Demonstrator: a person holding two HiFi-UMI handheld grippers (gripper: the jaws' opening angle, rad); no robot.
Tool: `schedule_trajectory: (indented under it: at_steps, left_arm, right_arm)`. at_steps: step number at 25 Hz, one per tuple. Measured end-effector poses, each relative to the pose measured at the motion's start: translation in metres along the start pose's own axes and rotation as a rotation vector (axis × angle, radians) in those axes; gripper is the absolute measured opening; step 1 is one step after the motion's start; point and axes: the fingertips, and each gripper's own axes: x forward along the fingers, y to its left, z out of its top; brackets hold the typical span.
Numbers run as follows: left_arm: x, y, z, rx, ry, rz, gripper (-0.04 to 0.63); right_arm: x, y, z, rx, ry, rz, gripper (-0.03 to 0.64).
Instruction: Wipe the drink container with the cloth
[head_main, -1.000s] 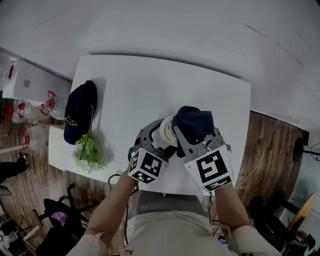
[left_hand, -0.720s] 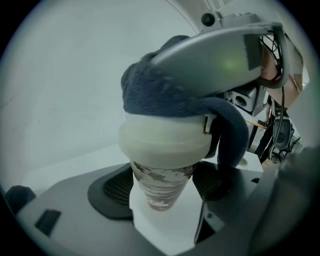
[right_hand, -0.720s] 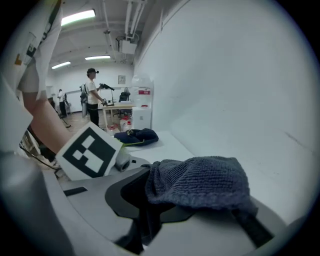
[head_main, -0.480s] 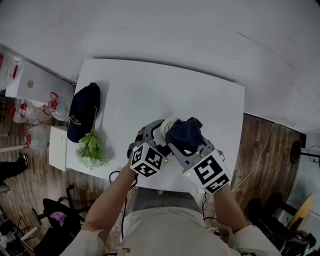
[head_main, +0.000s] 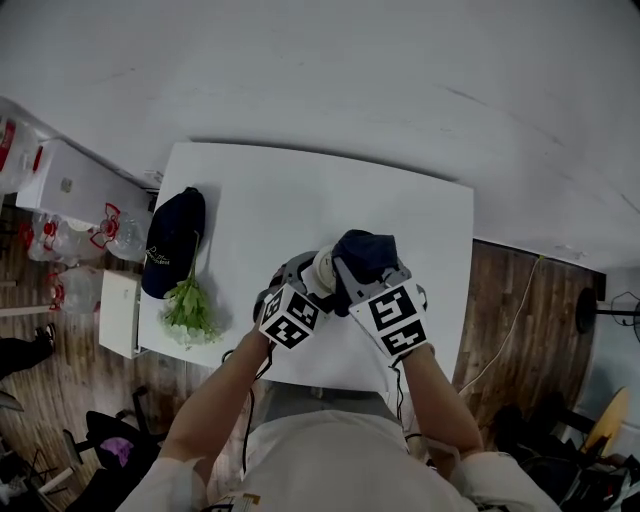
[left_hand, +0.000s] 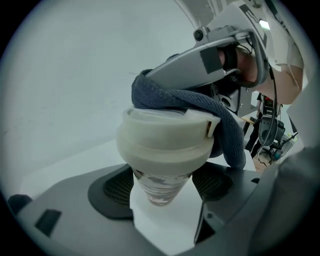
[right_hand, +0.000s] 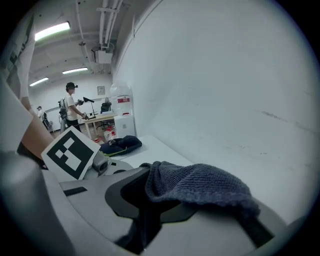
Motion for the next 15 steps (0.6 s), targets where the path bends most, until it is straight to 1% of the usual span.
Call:
schedule_trajectory:
  at_steps: [3,5,7,9,11,13,15]
  left_arm:
    - [-0.004,0.004,0.0,-0.028,0.003,0.002,0.382]
    - [-0.006,0.003,-0.001,-0.034,0.004,0.018,0.382]
    - [-0.006,0.002,-0.003,-0.038,0.009,0.033,0.382]
    - [-0.006,0.003,-0.005,-0.04,0.013,0.038,0.382]
    - [-0.006,0.0,-0.006,-0.01,0.019,0.031,0.382]
    - [-0.005,-0.007,-0.006,0.04,0.023,0.026,0.382]
    - [-0.004,-0.011,-0.006,0.069,0.025,0.022,0.382]
  right_arm:
    - [0.005,0.012,0.009,-0.005,-0.05,-0.024,0.071]
    - [0.003,0.021,0.009,-0.008,-0.075,-0.017,0.069]
    - [-0.001,0.034,0.005,-0.029,-0.07,0.029,0.069]
    - [-0.006,0.052,-0.002,-0.082,-0.042,0.088,0.068]
    - [-0.014,0.063,-0.007,-0.114,-0.019,0.134,0.067]
    - [-0.024,0.067,-0.015,-0.082,0.002,0.189,0.067]
    - [-0.035,0.066,-0.022,-0.045,0.036,0.228,0.069]
